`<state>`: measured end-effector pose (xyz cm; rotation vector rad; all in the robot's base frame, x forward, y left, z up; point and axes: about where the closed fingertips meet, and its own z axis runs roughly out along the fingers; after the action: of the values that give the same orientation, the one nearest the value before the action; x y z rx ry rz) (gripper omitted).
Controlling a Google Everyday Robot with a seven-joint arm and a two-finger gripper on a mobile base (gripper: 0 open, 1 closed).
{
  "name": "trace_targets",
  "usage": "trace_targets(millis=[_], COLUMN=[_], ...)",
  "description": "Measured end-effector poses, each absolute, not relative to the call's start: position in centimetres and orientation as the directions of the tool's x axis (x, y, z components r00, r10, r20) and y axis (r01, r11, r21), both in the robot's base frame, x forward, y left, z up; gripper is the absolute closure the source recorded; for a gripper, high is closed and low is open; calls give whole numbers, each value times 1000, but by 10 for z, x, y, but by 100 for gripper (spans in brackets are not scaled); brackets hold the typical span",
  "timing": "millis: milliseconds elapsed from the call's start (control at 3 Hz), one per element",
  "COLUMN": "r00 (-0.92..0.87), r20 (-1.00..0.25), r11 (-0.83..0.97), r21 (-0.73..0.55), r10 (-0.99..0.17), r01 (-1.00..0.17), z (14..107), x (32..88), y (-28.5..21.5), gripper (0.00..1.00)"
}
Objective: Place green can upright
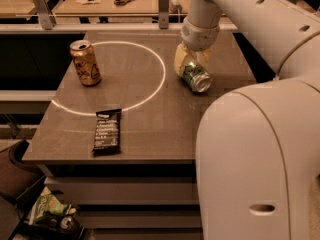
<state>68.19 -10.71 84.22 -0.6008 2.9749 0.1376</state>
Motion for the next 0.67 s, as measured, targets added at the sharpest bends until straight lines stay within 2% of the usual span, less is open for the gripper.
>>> trace_targets(millis=[667], r00=[-915], r20=[-266], r11=[941], r21=[67], r10=[-304], r01=[-332], z=[866], x=[681], y=[-142], gripper=[100])
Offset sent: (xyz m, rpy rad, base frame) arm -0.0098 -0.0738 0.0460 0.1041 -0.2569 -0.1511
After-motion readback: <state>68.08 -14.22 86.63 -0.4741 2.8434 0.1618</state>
